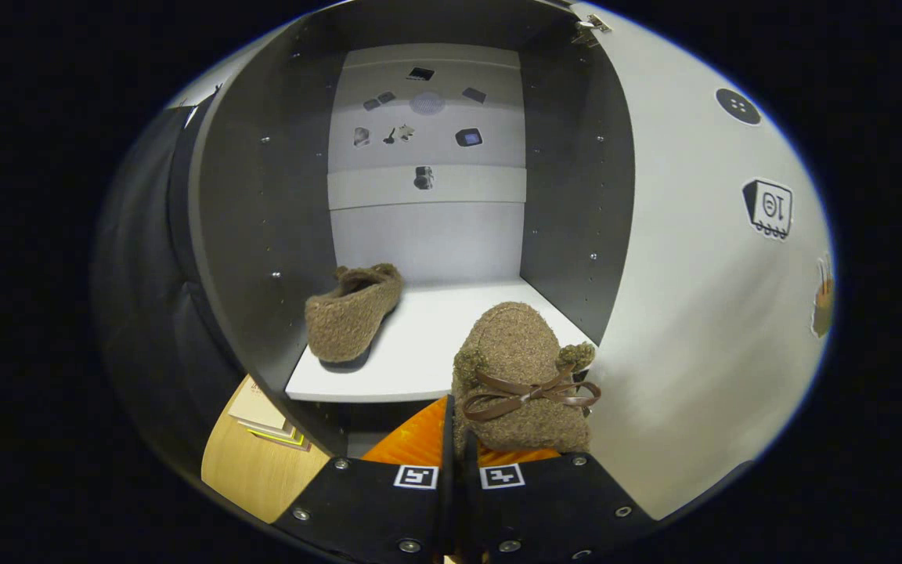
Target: Open the shoe cabinet door, grab the shoes and put them into the shoe cabinet, then close the shoe cabinet door.
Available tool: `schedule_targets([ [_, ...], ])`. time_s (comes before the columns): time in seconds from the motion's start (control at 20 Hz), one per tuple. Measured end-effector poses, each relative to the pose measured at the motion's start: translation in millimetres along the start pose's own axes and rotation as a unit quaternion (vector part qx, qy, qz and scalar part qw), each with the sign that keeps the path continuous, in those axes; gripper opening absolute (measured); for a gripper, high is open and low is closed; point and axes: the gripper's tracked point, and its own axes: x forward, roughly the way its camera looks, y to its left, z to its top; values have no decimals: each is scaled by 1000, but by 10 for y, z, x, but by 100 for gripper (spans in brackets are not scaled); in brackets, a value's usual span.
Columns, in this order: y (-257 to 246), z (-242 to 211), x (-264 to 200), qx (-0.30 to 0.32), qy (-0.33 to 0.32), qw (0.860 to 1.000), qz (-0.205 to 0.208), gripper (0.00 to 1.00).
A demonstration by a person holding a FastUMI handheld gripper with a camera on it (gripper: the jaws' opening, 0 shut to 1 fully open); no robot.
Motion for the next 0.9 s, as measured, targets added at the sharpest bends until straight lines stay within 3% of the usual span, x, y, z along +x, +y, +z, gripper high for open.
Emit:
schedule_targets([
  [0.6, 271, 600, 1042, -5, -9, 999, 50, 5],
  [0.9, 378, 726, 1551, -16, -2, 998, 54, 5],
])
